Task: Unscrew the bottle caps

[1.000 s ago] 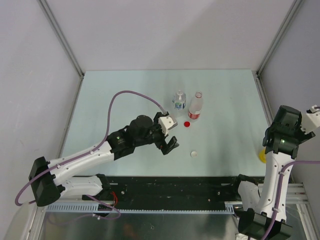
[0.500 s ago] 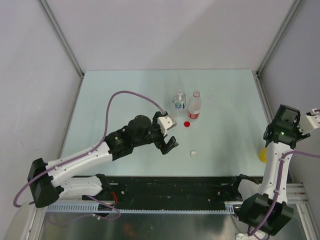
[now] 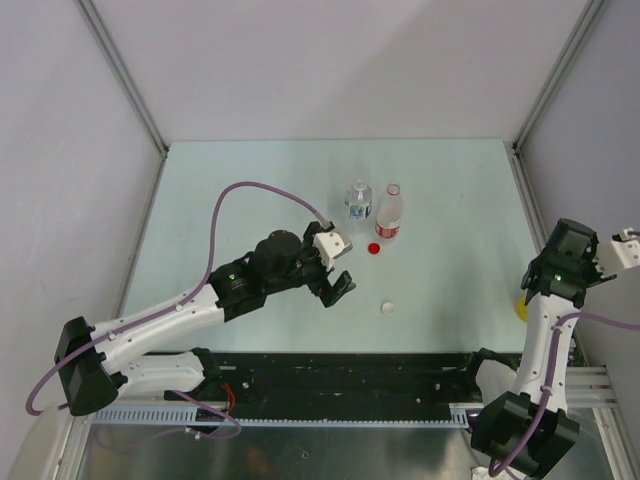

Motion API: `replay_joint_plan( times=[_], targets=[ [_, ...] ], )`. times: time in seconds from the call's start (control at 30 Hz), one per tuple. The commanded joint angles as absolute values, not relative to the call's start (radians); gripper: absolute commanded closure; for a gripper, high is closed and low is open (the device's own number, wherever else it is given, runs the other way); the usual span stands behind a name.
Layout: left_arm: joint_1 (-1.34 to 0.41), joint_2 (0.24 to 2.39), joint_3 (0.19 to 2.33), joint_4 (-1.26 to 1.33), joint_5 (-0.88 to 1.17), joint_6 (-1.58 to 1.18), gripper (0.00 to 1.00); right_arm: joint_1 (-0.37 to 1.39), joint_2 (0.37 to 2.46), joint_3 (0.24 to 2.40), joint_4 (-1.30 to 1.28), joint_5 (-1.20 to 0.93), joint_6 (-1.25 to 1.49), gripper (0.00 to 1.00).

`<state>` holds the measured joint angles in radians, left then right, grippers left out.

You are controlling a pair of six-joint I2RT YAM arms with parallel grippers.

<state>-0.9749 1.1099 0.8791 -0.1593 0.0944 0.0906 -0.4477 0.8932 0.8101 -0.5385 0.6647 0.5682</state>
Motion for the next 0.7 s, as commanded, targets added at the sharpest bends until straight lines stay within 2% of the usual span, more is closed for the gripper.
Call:
replay_joint_plan(
  times=[0.0, 0.2, 0.43, 0.67],
  targets=[
    [-0.977, 1.079, 0.883, -0.132, 0.050, 0.122, 0.01, -0.445, 0.904, 0.746, -0.560, 0.548, 0.619, 0.85],
    [-0.977, 1.023, 0.893, -0.141, 0.010, 0.114, 0.01, -0.443, 0.886, 0.751, -0.492, 0.428, 0.596, 0.99],
    [-0.976, 0.980, 0.910, -0.146, -0.051, 0.134, 0.01, -0.413, 0.939, 0.877, -0.459, 0.252, 0.598, 1.00],
    [-0.949, 0.979, 0.937, -0.148, -0.076, 0.103, 0.01, -0.217, 0.972, 1.055, -0.398, 0.241, 0.569, 1.00]
  ],
)
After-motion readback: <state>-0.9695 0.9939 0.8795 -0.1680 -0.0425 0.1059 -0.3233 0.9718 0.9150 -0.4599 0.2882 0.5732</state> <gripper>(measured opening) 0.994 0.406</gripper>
